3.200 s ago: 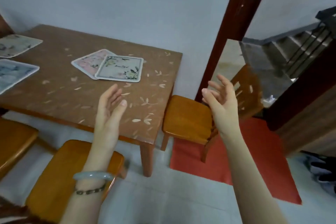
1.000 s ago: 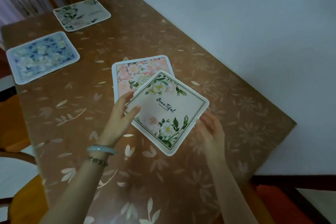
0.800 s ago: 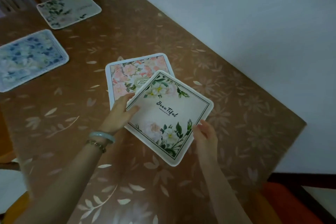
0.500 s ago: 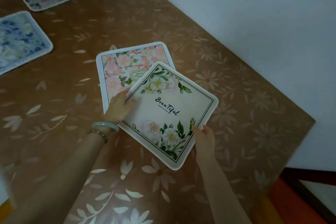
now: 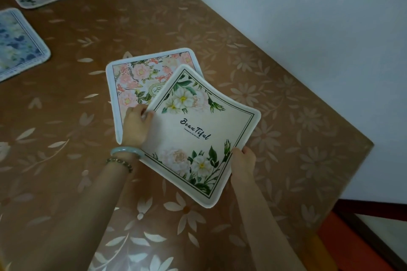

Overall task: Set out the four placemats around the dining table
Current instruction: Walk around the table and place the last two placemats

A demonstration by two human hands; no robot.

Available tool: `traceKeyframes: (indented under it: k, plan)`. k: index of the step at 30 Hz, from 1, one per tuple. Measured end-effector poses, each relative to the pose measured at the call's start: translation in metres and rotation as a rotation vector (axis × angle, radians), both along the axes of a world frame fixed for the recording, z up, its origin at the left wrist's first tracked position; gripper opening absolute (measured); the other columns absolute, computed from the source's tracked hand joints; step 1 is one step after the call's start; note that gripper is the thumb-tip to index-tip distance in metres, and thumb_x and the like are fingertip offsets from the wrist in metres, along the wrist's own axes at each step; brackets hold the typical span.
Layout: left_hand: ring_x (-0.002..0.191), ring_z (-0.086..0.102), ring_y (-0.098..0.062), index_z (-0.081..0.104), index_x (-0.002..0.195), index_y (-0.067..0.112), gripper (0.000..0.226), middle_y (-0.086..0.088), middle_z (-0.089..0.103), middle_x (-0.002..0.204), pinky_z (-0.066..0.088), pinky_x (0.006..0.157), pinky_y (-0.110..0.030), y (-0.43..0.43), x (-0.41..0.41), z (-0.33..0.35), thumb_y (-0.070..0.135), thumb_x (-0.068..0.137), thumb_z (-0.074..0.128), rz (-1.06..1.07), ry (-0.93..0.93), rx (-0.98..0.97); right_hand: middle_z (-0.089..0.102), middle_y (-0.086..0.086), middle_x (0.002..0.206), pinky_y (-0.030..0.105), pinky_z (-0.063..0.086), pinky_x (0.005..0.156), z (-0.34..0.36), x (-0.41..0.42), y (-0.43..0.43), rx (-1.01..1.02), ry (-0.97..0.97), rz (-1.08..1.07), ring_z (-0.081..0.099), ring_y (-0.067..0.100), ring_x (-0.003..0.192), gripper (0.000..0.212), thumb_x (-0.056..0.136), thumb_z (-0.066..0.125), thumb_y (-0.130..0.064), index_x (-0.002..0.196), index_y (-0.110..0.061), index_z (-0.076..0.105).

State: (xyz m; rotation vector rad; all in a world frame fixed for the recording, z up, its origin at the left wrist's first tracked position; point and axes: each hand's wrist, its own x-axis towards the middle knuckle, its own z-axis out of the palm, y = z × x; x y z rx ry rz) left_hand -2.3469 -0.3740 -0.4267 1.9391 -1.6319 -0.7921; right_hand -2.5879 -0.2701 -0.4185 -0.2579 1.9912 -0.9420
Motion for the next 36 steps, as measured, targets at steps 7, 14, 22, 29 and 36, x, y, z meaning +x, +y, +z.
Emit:
traceKeyframes:
  k: [7, 14, 22, 29, 36]
  plan:
    - [0.082, 0.054, -0.033, 0.061, 0.095, 0.002, 0.017, -0.019, 0.06, 0.091, 0.037, 0.065, -0.033, 0.028, -0.004, 0.026, 0.018, 0.094, 0.055, 0.055, 0.046, -0.051, 0.061, 0.007, 0.081, 0.035, 0.051, 0.066, 0.014, -0.009, 0.009, -0.069, 0.07, 0.011, 0.058, 0.024, 0.072, 0.019, 0.094, 0.045, -0.007, 0.102, -0.005, 0.062]
    - [0.068, 0.055, -0.015, 0.063, 0.088, 0.012, 0.013, -0.001, 0.062, 0.077, 0.041, 0.058, -0.021, 0.1, -0.006, 0.049, 0.023, 0.093, 0.057, 0.11, 0.112, -0.083, 0.066, 0.015, 0.088, 0.037, 0.052, 0.069, 0.044, -0.042, 0.031, -0.17, 0.193, 0.11, 0.059, 0.025, 0.074, 0.019, 0.093, 0.046, -0.007, 0.099, -0.004, 0.064]
    - [0.066, 0.057, -0.019, 0.061, 0.081, 0.01, 0.017, -0.003, 0.063, 0.074, 0.044, 0.057, -0.032, 0.182, -0.031, 0.067, 0.024, 0.09, 0.062, 0.216, 0.194, -0.015, 0.06, 0.018, 0.084, 0.034, 0.042, 0.068, 0.068, -0.085, 0.051, -0.236, 0.378, 0.336, 0.051, 0.026, 0.073, 0.02, 0.093, 0.045, -0.009, 0.095, 0.004, 0.06]
    - [0.057, 0.057, -0.007, 0.056, 0.066, 0.019, 0.023, 0.006, 0.061, 0.064, 0.035, 0.048, -0.013, 0.255, -0.083, 0.056, 0.021, 0.085, 0.069, 0.222, 0.235, 0.111, 0.043, 0.013, 0.07, 0.032, 0.028, 0.063, 0.072, -0.133, 0.058, -0.266, 0.537, 0.516, 0.037, 0.023, 0.063, 0.018, 0.092, 0.044, -0.006, 0.074, -0.005, 0.046]
    - [0.072, 0.072, -0.024, 0.066, 0.079, -0.004, 0.014, -0.016, 0.073, 0.079, 0.057, 0.058, -0.024, 0.299, -0.132, 0.023, 0.007, 0.08, 0.075, 0.342, 0.583, 0.398, 0.057, 0.009, 0.089, 0.03, 0.035, 0.075, 0.05, -0.164, 0.05, -0.192, 0.577, 0.692, 0.052, 0.026, 0.084, 0.016, 0.096, 0.045, -0.012, 0.096, -0.007, 0.061]
